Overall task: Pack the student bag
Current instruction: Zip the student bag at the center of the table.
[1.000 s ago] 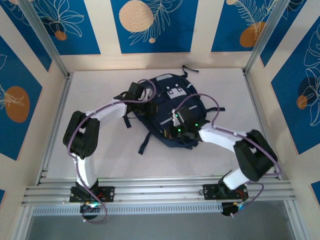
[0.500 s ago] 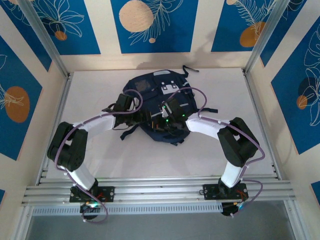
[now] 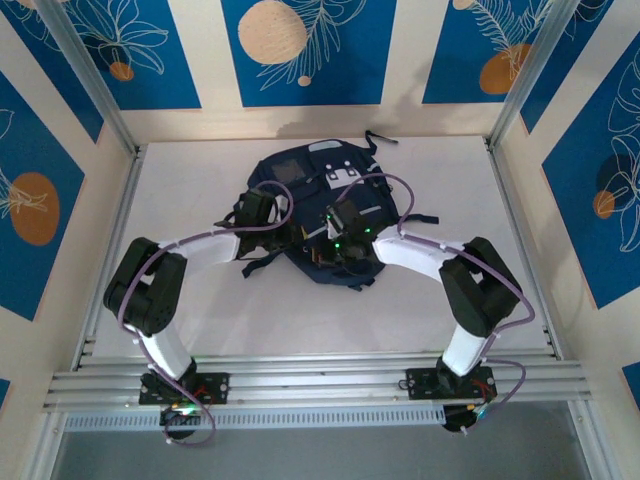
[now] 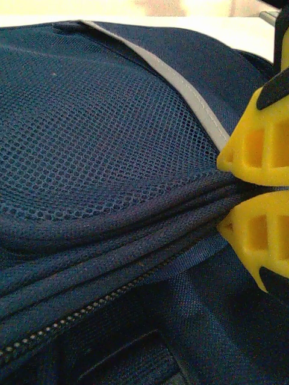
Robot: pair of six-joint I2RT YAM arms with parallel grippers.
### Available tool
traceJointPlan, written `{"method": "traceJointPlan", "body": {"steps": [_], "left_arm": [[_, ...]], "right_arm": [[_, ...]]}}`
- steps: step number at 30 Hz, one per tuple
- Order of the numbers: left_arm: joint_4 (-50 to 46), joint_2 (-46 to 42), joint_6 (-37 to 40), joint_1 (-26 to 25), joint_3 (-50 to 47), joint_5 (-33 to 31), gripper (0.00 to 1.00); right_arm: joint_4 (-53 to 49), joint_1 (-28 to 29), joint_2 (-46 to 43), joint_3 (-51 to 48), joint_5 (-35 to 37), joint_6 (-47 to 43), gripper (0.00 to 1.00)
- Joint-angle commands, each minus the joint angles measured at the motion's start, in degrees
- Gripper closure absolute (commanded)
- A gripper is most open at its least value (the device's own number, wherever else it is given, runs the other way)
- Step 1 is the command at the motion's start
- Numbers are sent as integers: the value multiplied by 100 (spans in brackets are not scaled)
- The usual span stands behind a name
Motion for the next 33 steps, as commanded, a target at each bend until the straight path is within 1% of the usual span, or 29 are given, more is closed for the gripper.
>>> {"method": "traceJointPlan", "body": {"steps": [1, 7, 11, 14, 16, 17, 20, 23, 27, 28, 31, 32, 33], "left_arm": [[-167, -87, 391, 128, 71, -530, 100], [-484, -286, 584, 164, 67, -437, 100], [-858, -434, 859, 180, 53, -472, 100], [-1035, -496, 1010, 275, 19, -566, 100], [-1029, -506, 1022, 393, 1, -549, 100], [-1016, -507, 1034, 438, 1, -564, 100], [-981, -442, 1127, 574, 135, -693, 100], [-1033, -222, 1255, 710, 504, -833, 100], [-1084, 148, 1278, 804, 1152, -740, 100], [-1057, 201, 1254, 797, 1266, -693, 100], [-1057, 363, 1141, 795, 1601, -575, 100], [-1138, 395, 1130, 793, 1710, -569, 92], [-1212, 405, 1129, 794, 1768, -582, 82]], "right_arm": [[-1878, -201, -315, -78, 708, -847, 100], [-2015, -856, -559, -146, 1550, -1335, 100], [-1961, -1520, -565, -92, 2246, -1558, 100], [-1936, -1945, -611, -47, 2234, -1648, 100], [-1891, -2051, -716, -92, 2166, -1704, 100], [-1868, -2061, -770, -132, 2049, -1759, 100], [-1733, -1906, -984, -327, 1199, -1874, 100], [-1511, -1527, -1273, -621, 212, -1862, 100], [-1116, -1036, -1528, -957, -724, -1431, 100], [-925, -965, -1546, -1041, -879, -1289, 100], [-338, -671, -1420, -1130, -1056, -967, 100], [-187, -542, -1314, -1080, -1068, -911, 100], [-70, -443, -1207, -1000, -1101, -892, 100]]}}
